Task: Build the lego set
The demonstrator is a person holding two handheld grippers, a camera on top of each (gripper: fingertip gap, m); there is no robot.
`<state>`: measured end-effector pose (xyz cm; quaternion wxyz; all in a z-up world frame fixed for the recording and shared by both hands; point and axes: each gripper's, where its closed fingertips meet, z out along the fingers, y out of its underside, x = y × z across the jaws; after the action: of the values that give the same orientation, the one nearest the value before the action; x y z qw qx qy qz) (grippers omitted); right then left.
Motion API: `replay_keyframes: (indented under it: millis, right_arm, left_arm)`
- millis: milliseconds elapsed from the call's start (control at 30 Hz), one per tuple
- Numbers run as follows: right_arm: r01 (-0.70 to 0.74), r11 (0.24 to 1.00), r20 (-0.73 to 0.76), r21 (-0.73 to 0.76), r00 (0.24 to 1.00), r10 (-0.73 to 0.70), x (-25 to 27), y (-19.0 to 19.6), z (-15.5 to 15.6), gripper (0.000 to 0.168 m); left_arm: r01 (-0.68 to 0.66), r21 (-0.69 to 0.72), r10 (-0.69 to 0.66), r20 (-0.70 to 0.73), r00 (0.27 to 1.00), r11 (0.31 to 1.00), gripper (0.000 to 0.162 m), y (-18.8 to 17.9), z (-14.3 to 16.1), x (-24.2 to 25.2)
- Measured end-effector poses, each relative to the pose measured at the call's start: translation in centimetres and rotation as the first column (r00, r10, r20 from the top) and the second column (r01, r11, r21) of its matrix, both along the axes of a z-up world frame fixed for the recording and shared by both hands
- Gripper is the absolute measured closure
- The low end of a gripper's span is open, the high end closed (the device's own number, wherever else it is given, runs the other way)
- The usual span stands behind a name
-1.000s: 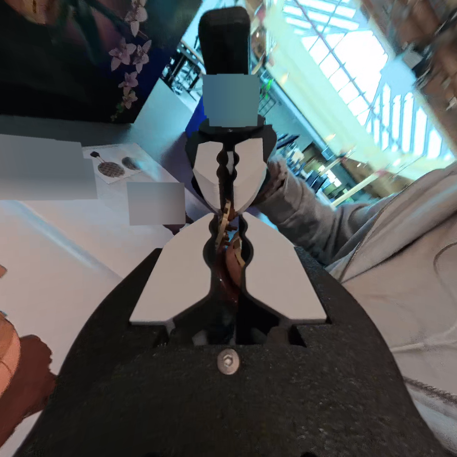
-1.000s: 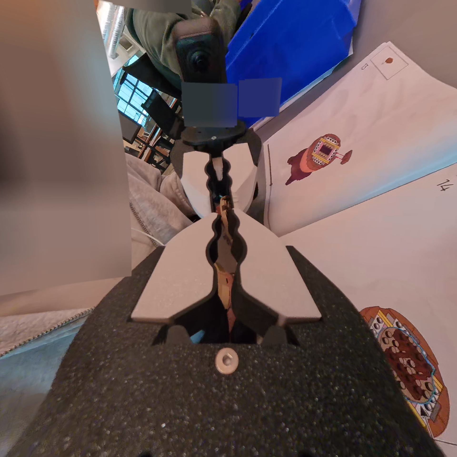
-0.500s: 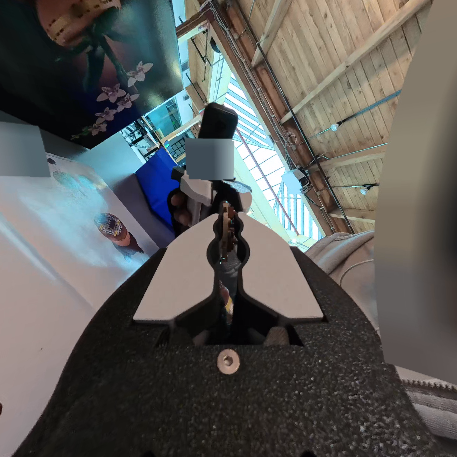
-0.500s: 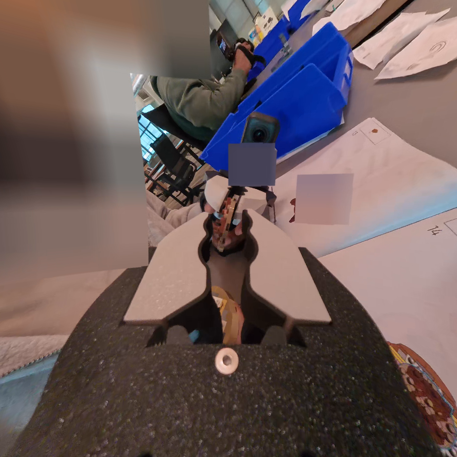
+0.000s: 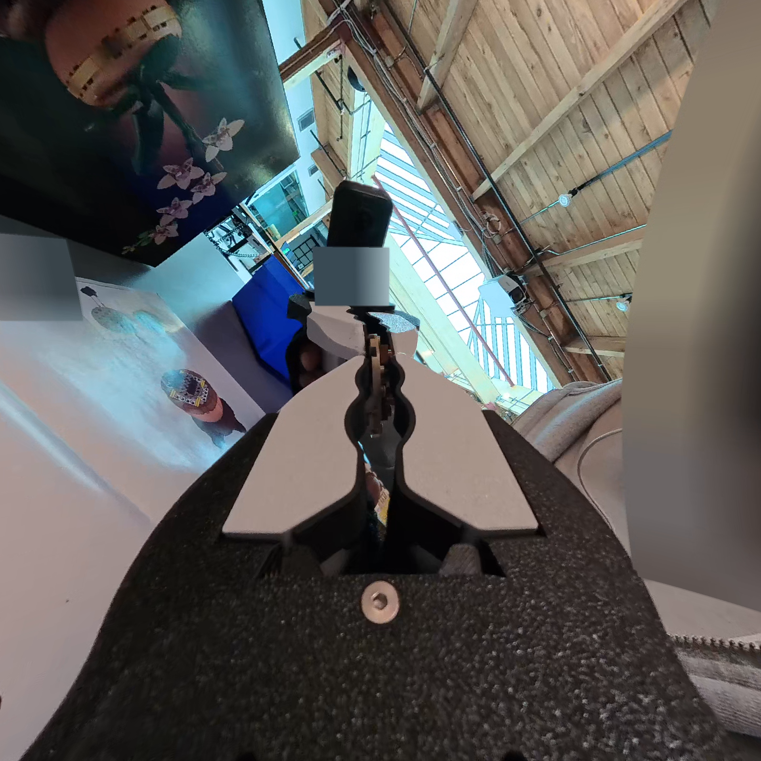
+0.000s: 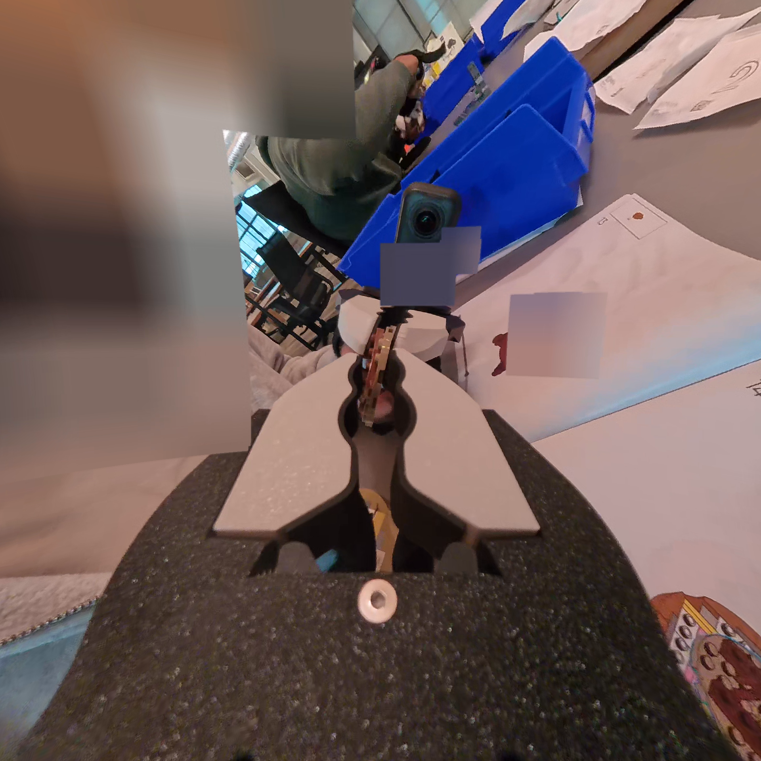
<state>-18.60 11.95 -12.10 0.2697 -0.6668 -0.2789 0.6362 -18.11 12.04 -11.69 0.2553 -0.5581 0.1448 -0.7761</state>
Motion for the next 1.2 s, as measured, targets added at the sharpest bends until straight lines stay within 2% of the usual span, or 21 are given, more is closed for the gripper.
replay_keyframes:
  millis: [200, 333, 400, 433, 533, 633, 767, 867, 1067, 1200]
  right_arm:
    - [0.018, 0.998, -0.037, -0.065, 0.999, -0.020, 0.1, 0.2, -0.2, 0.161]
    - [0.003, 1.000, -0.008, -0.022, 1.000, -0.003, 0.3, -0.3, -0.4, 0.163]
    - [-0.009, 1.000, 0.017, -0.021, 1.000, 0.010, 0.5, -0.4, -0.5, 0.163]
    - [-0.019, 1.000, 0.023, -0.023, 1.000, 0.020, 0.6, -0.5, -0.5, 0.163]
    - [-0.050, 0.998, 0.065, -0.037, 0.996, 0.053, 0.8, -0.8, -0.6, 0.163]
    - [-0.089, 0.995, 0.105, -0.048, 0.990, 0.093, 0.6, -1.2, -0.9, 0.163]
    - [-0.111, 0.993, 0.128, -0.050, 0.985, 0.117, 0.5, -1.4, -1.1, 0.163]
    - [-0.106, 0.993, 0.117, -0.042, 0.987, 0.110, 0.5, -1.5, -0.9, 0.162]
    - [-0.030, 0.992, 0.133, 0.121, 0.991, 0.014, 0.5, -0.9, -0.4, 0.162]
    - [0.026, 0.958, 0.140, 0.286, 0.988, -0.069, 0.3, -0.7, 0.2, 0.162]
  left_arm:
    - [-0.015, 0.052, 0.018, -0.056, 0.998, 0.999, 0.154, -0.2, -0.3, 0.3]
    - [-0.001, 0.089, 0.010, -0.102, 0.995, 0.996, 0.152, -0.6, -0.6, 0.4]
    - [0.041, 0.088, -0.034, -0.082, 0.996, 0.995, 0.137, -0.7, -0.1, -0.1]
    - [0.041, 0.096, -0.034, -0.075, 0.997, 0.994, 0.136, -0.5, 0.1, -0.5]
    - [0.017, 0.166, 0.007, -0.144, 0.990, 0.986, 0.144, 0.4, -0.1, -1.3]
    - [0.084, 0.265, -0.016, -0.251, 0.968, 0.961, 0.144, -0.6, -0.8, -0.7]
    - [0.141, 0.334, -0.034, -0.305, 0.952, 0.932, 0.152, -1.7, -1.3, 0.2]
    - [0.116, 0.374, 0.001, -0.299, 0.954, 0.920, 0.154, -1.6, -1.2, 0.2]
    - [0.021, 0.402, 0.088, -0.250, 0.964, 0.915, 0.156, -1.2, -0.7, 0.1]
    - [-0.018, 0.480, 0.149, -0.236, 0.960, 0.877, 0.156, -1.1, -0.2, 0.0]
